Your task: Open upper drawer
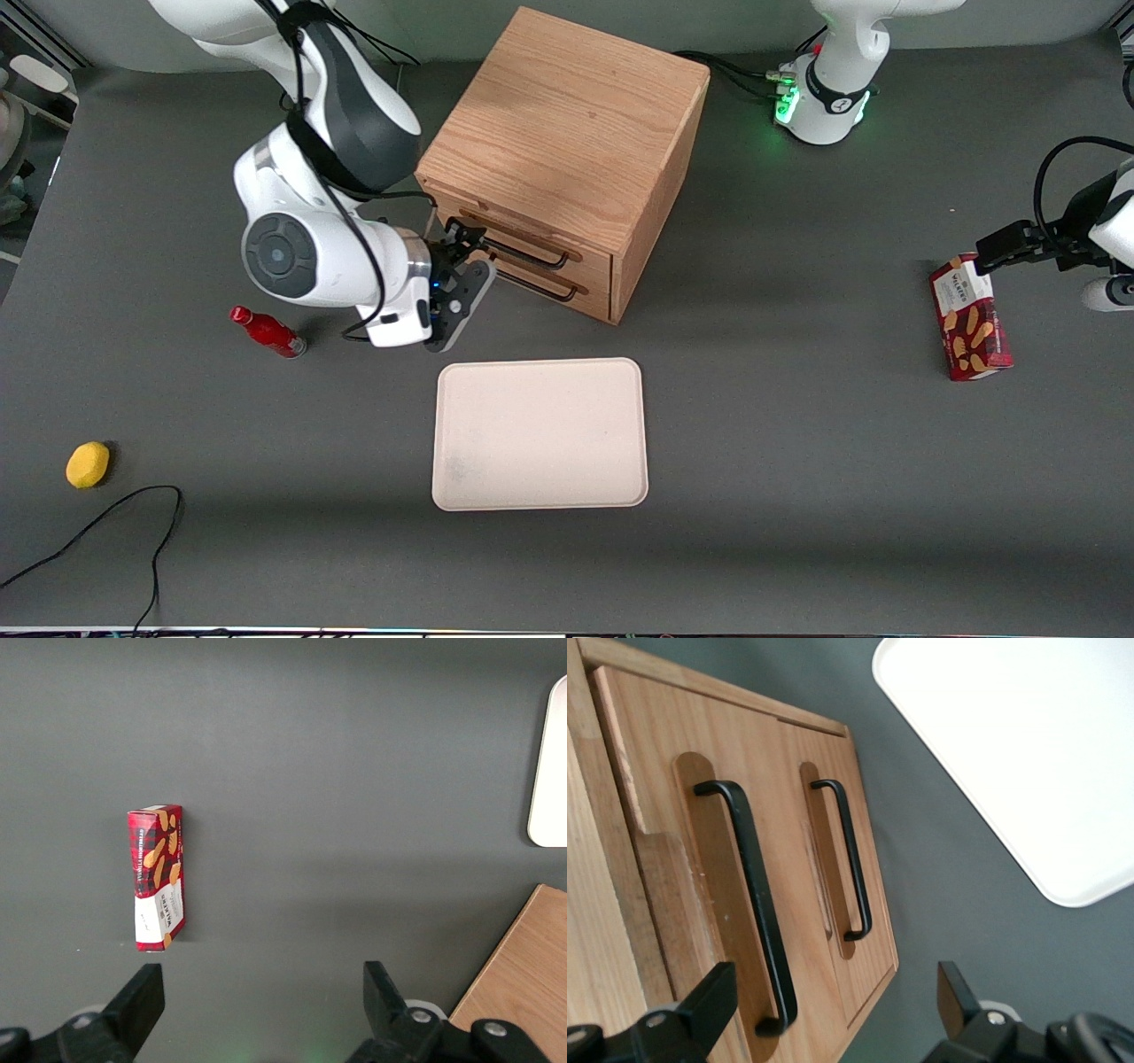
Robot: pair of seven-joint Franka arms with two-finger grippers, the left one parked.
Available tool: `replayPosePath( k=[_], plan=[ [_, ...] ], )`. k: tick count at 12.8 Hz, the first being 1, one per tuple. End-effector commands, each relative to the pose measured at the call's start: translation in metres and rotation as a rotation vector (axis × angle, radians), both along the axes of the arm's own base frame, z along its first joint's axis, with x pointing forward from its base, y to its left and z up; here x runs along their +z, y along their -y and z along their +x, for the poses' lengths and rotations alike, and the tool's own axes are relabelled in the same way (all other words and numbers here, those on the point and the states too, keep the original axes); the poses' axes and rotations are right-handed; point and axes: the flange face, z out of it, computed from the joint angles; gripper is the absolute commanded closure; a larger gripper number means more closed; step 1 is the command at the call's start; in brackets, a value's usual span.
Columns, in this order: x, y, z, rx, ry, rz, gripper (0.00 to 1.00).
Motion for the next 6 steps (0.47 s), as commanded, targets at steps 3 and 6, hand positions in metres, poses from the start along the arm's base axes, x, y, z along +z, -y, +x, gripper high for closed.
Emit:
replayPosePath(
  k=[3, 6],
  plan=[
    [-0.016, -0.027, -0.012, 0.074, 0.031, -0.025, 0.0],
    [-0.03, -0.036, -0.023, 0.091, 0.033, -0.037, 0.0]
  ],
)
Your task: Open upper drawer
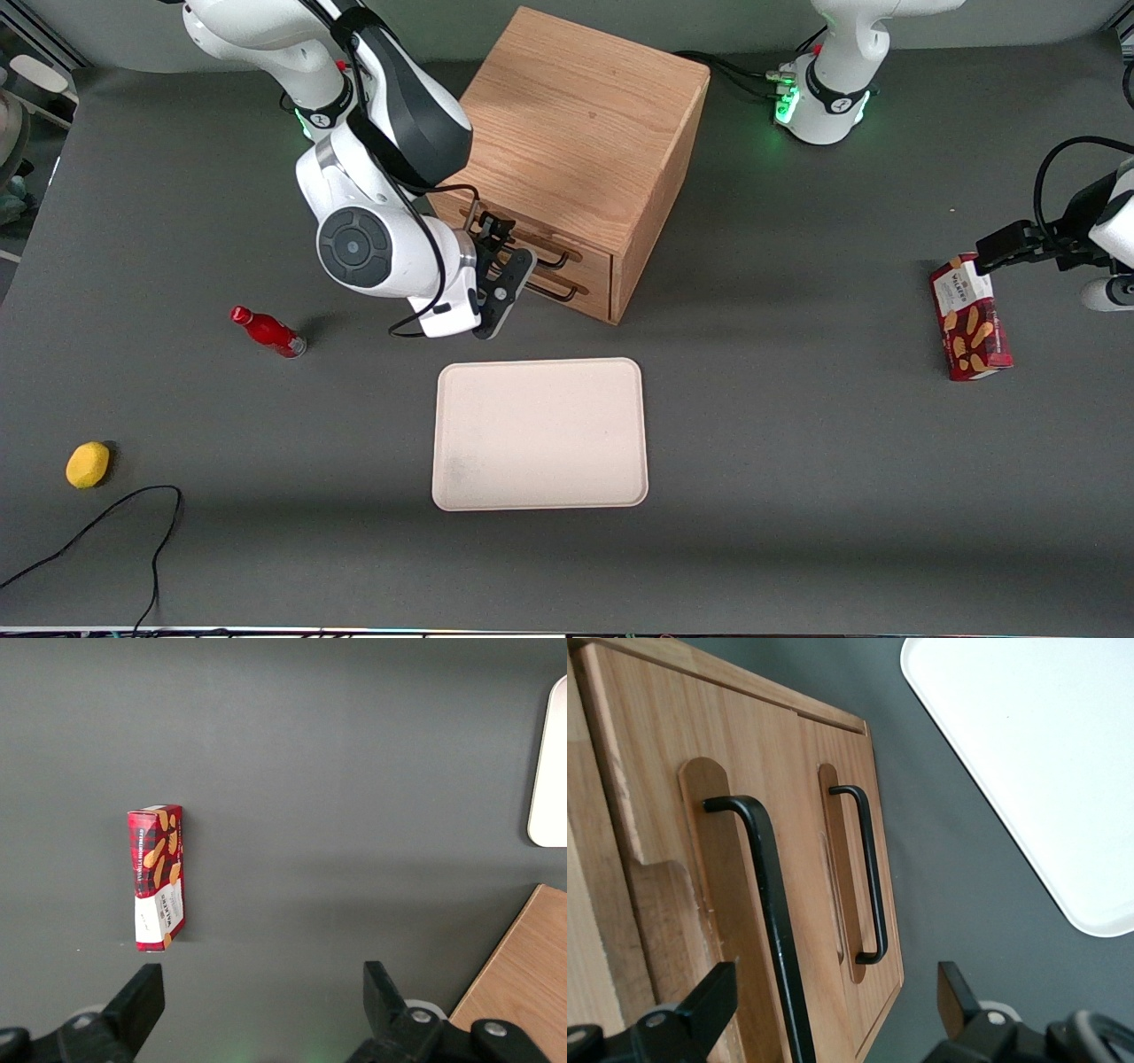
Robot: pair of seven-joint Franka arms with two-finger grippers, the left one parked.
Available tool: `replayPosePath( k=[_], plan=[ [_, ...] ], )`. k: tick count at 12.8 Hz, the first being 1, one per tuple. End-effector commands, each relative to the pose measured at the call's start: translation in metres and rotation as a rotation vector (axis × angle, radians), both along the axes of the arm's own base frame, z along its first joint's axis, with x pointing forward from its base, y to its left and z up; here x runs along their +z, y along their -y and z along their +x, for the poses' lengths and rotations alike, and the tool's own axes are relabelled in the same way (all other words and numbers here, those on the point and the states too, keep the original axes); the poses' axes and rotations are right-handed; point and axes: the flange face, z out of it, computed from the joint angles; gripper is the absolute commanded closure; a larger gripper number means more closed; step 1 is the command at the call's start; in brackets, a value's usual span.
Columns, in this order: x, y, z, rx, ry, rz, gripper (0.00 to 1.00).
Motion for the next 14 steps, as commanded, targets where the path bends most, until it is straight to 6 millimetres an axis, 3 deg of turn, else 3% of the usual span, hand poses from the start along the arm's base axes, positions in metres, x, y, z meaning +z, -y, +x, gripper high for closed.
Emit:
replayPosePath(
  k=[1, 8, 14],
  plan=[
    [-0.011, -0.004, -0.008, 0.04, 0.034, -0.026, 0.0],
    [-0.028, -0.007, -0.021, 0.045, 0.029, -0.037, 0.0],
    [-0.035, -0.007, -0.019, 0.042, 0.053, -0.03, 0.0]
  ],
)
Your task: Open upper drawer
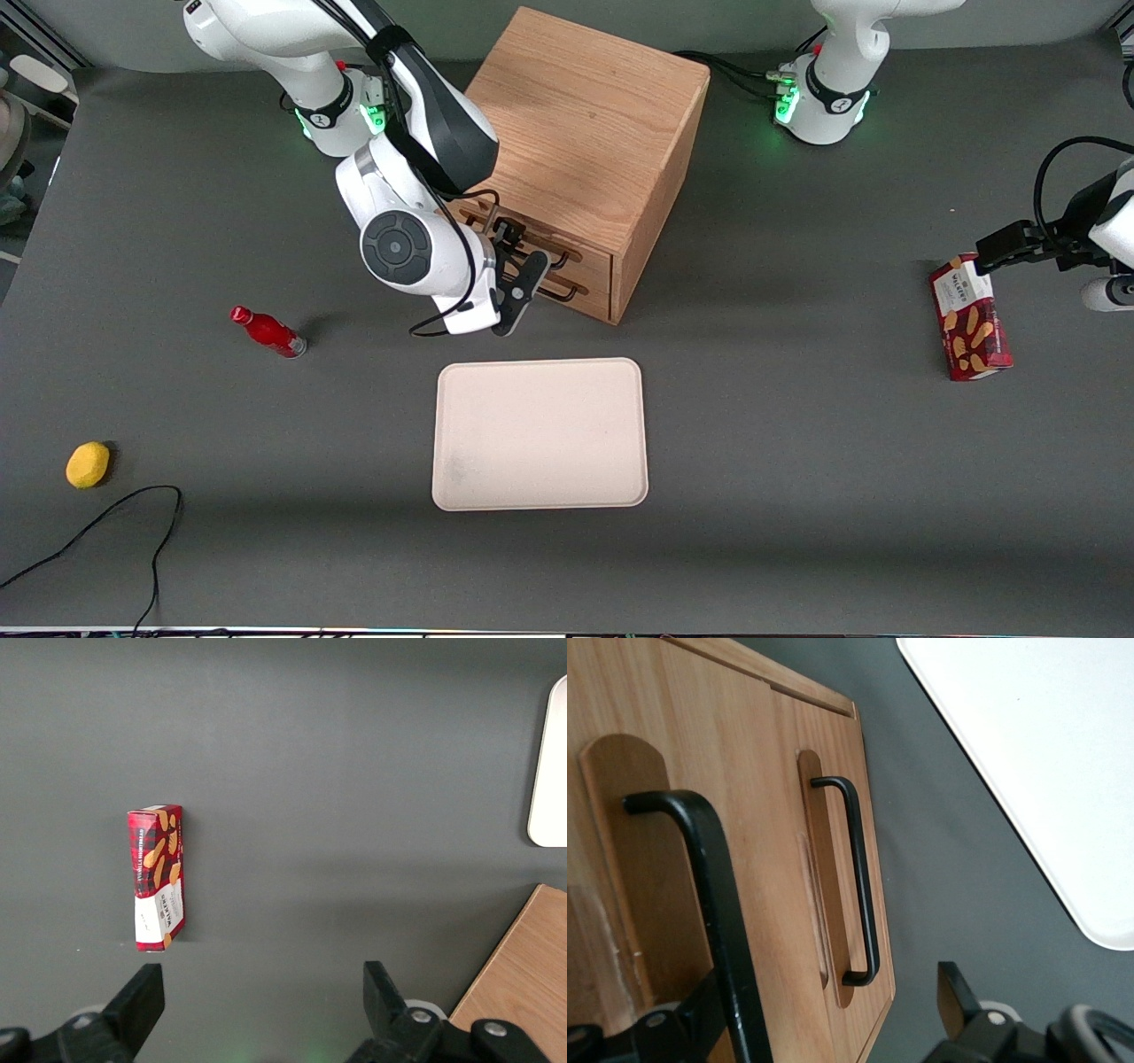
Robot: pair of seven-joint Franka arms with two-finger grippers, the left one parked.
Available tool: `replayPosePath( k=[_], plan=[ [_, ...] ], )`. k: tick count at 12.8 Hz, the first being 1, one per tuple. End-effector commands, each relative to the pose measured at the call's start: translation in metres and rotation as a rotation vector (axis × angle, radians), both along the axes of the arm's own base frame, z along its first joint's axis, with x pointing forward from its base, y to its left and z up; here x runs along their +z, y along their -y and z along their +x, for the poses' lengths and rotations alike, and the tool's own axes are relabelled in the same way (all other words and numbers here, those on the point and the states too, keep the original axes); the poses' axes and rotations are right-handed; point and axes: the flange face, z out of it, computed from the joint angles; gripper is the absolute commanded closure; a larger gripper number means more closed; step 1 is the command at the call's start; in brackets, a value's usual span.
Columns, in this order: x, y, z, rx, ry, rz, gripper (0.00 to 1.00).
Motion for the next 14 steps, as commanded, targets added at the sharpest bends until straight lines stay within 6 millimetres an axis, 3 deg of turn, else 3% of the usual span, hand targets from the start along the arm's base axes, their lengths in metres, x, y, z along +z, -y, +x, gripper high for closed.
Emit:
replayPosePath(
  k=[1, 14],
  plan=[
    [0.006, 0.006, -0.002, 0.037, 0.036, 0.008, 0.0],
    [0.006, 0.038, 0.032, 0.009, 0.083, 0.016, 0.0]
  ],
)
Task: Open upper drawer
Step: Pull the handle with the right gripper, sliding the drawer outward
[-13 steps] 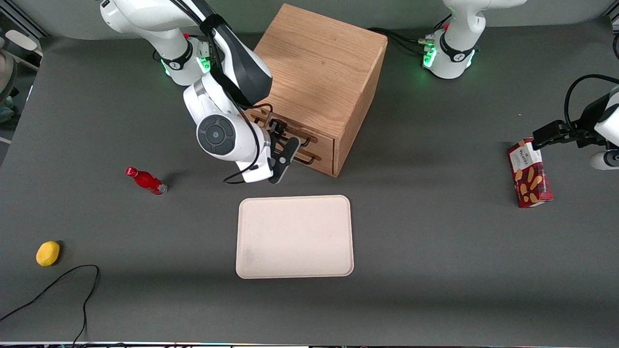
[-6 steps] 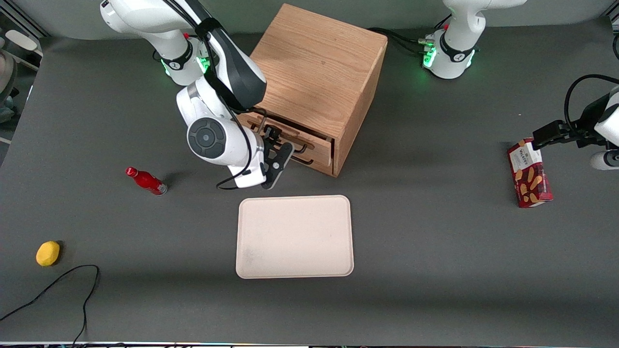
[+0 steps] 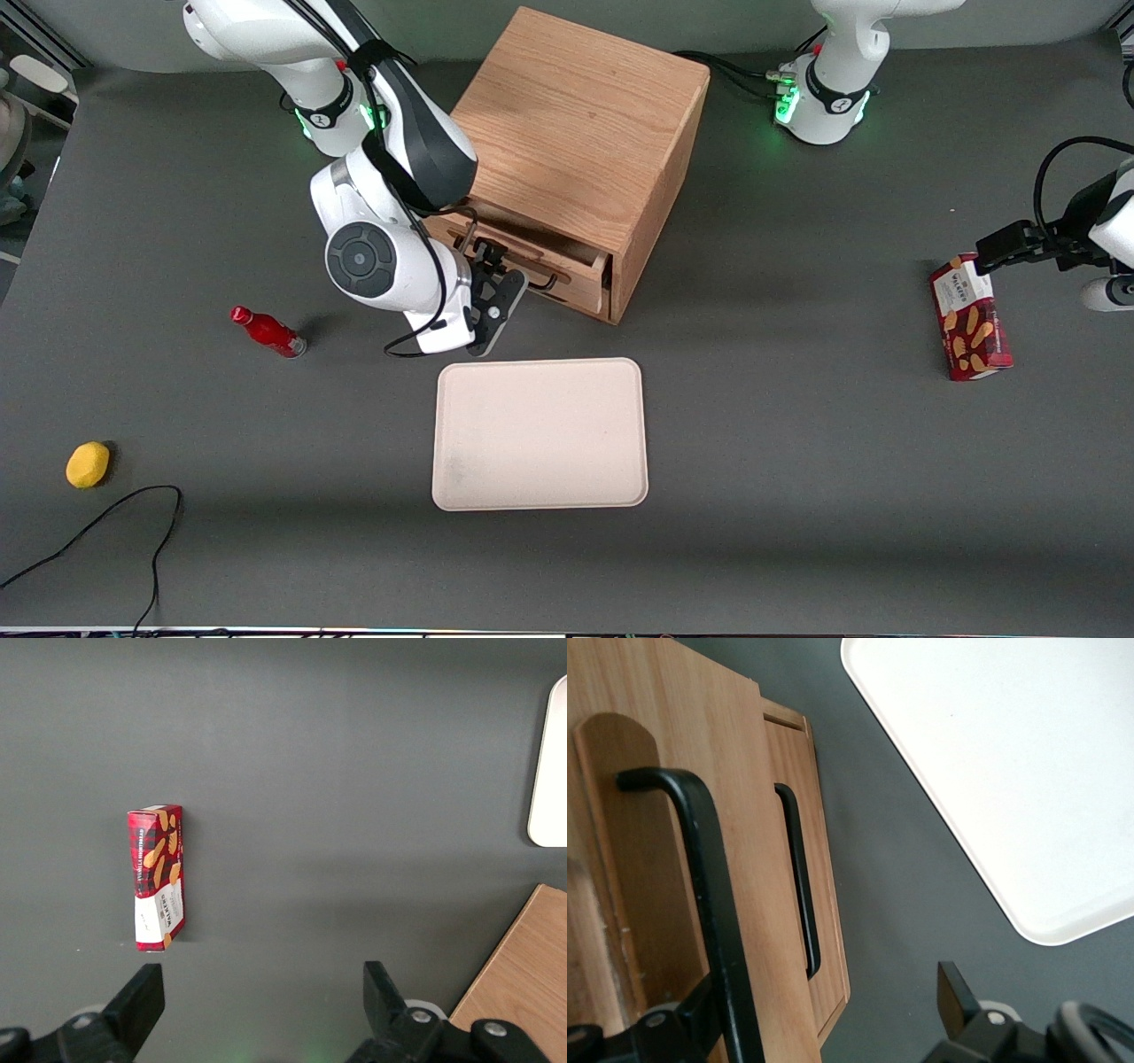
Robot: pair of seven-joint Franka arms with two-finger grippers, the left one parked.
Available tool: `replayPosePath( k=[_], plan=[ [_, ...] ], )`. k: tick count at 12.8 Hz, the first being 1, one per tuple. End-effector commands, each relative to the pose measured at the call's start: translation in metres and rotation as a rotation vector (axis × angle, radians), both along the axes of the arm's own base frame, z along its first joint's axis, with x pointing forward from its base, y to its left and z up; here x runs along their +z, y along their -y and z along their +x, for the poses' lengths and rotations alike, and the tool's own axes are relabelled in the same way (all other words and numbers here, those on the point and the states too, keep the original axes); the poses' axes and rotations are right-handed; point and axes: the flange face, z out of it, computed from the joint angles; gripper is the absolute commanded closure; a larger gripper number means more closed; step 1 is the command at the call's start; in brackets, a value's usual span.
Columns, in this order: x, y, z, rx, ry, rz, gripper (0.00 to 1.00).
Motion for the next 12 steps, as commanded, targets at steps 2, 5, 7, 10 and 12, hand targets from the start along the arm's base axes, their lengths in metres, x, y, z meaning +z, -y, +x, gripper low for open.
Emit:
replayPosePath(
  k=[2, 5, 7, 10, 12],
  plan=[
    [0.0, 0.01, 0.014, 0.022, 0.026, 0.011, 0.0],
    [-0.007, 0.014, 0.018, 0.018, 0.019, 0.008, 0.0],
    [-0.009, 0.015, 0.025, 0.011, 0.024, 0.008, 0.0],
    [-0.013, 0.021, 0.034, -0.008, 0.022, 0.012, 0.0],
    [-0.008, 0.016, 0.04, -0.008, 0.037, 0.021, 0.0]
  ],
)
